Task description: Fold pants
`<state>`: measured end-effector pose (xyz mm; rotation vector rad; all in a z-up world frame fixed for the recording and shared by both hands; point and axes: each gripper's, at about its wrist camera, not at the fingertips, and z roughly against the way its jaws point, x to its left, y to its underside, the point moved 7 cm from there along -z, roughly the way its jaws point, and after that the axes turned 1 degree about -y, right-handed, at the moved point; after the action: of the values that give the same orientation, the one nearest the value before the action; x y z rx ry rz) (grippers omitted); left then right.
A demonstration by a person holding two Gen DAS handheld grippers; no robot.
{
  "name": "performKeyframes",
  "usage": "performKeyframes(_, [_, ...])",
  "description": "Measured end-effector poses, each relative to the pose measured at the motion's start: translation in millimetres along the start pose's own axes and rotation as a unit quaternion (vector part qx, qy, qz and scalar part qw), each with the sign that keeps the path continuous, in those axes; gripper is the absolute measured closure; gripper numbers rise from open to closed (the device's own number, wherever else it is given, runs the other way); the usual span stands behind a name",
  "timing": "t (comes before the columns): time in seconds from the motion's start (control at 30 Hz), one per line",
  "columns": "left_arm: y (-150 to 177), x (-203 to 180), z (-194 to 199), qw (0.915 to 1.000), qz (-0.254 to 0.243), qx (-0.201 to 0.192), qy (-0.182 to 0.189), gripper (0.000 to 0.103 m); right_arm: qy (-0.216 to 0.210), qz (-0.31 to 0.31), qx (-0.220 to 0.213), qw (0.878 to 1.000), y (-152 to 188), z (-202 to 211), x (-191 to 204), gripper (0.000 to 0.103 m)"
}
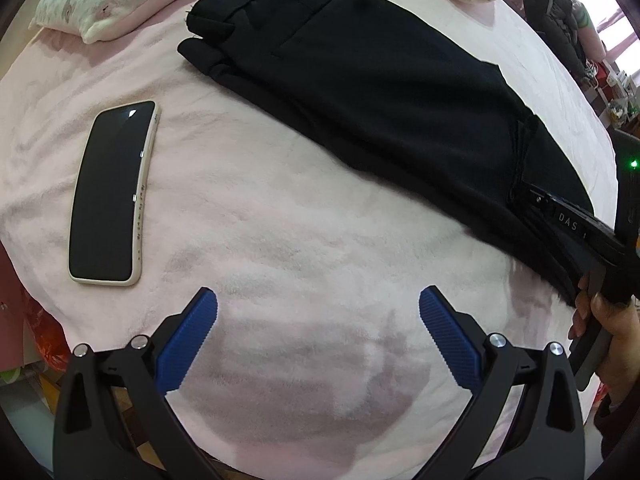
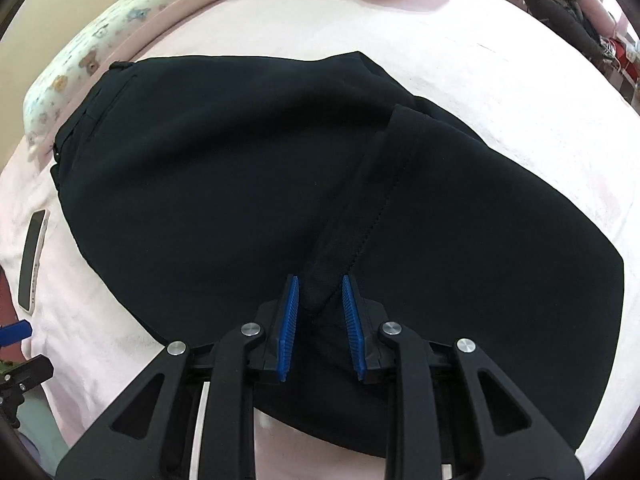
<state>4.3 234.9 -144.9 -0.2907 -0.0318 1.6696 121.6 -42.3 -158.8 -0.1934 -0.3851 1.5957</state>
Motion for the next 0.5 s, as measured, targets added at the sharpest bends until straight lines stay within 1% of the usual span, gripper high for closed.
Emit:
performKeyframes(0.07, [-4.2, 2.9, 0.6, 0.9999, 0.009, -0.001, 0.006, 0.002, -0.007, -0.014, -0.001, 1.000, -0.6, 2.9, -3.0, 0.077])
performKeyframes(0.17, [-13.2, 7.6, -0.2, 0.9997, 0.022, -0.003, 0.011, 0.002, 0.001, 0.002, 0.009, 1.000, 3.9, -3.2, -2.0, 0.077])
performKeyframes(0.2, [-16.4, 10.0, 0.0, 0.9995, 0.027, -0.004, 0.014, 0.002, 0.003, 0.005, 0.011, 1.000, -0.6, -5.1, 1.0, 0.077])
performKeyframes(0.3, [-33.7, 20.9, 1.8, 0.9978, 0.058, -0.011, 0.031, 0.002, -0.006, -0.010, 0.010, 1.000, -2.4, 2.8, -2.6, 0.077])
performKeyframes(0.4, [-58.2, 38.0, 2.5, 0.9913, 0.112, -0.015, 0.067, 0.002, -0.025, -0.044, 0.001, 0.999, -5.1, 14.6, -4.3, 0.077])
performKeyframes(0.47, [-77.9, 51.7, 0.3, 0.9829, 0.154, -0.015, 0.100, 0.002, -0.038, -0.069, -0.003, 0.997, -0.4, 25.5, -8.0, 0.077])
performKeyframes(0.5, [-90.2, 60.4, -2.9, 0.9771, 0.178, -0.013, 0.116, 0.002, -0.046, -0.083, -0.004, 0.995, 2.7, 30.7, -9.6, 0.077])
